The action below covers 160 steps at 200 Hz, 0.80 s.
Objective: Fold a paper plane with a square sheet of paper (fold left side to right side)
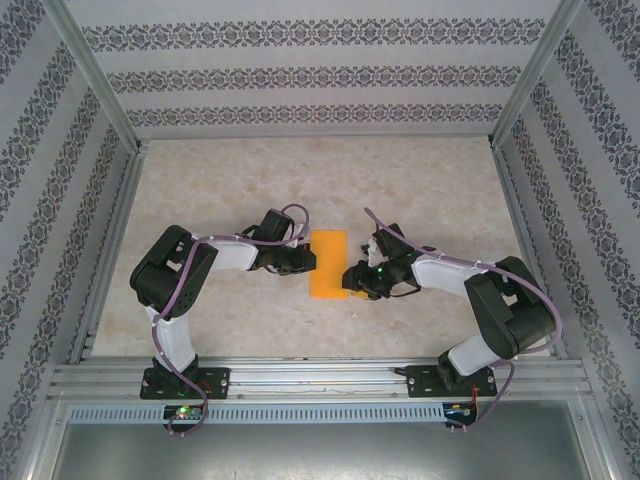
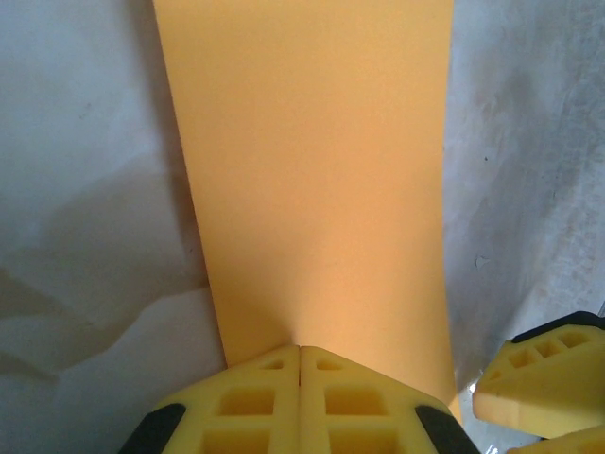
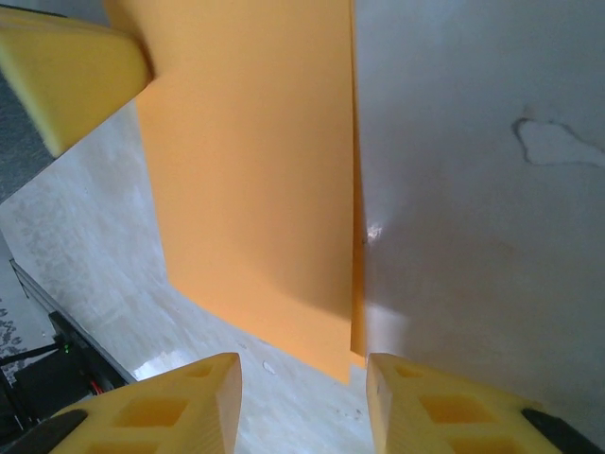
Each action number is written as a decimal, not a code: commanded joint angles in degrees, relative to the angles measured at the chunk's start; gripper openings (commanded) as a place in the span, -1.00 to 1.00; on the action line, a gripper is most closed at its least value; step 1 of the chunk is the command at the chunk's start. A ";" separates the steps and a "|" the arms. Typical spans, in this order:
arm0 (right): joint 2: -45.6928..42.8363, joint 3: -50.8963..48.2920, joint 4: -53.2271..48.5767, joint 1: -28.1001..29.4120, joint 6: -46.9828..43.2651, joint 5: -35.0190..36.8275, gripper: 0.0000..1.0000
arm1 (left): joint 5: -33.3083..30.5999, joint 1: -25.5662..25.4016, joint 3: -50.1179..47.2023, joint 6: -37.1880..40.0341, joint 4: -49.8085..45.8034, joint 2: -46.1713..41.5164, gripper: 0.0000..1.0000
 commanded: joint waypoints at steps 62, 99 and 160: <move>4.39 0.04 6.13 1.73 2.91 -2.09 -0.32 | -2.19 -0.87 -1.85 -0.20 -4.72 0.83 -1.00; 3.80 0.08 8.43 1.34 4.08 -2.43 -0.39 | -2.17 -0.80 -1.67 -0.12 -5.05 0.91 -1.00; 4.94 0.03 12.10 -0.57 4.80 -3.53 -0.38 | -2.14 -0.87 -1.53 -0.12 -5.03 0.78 -1.00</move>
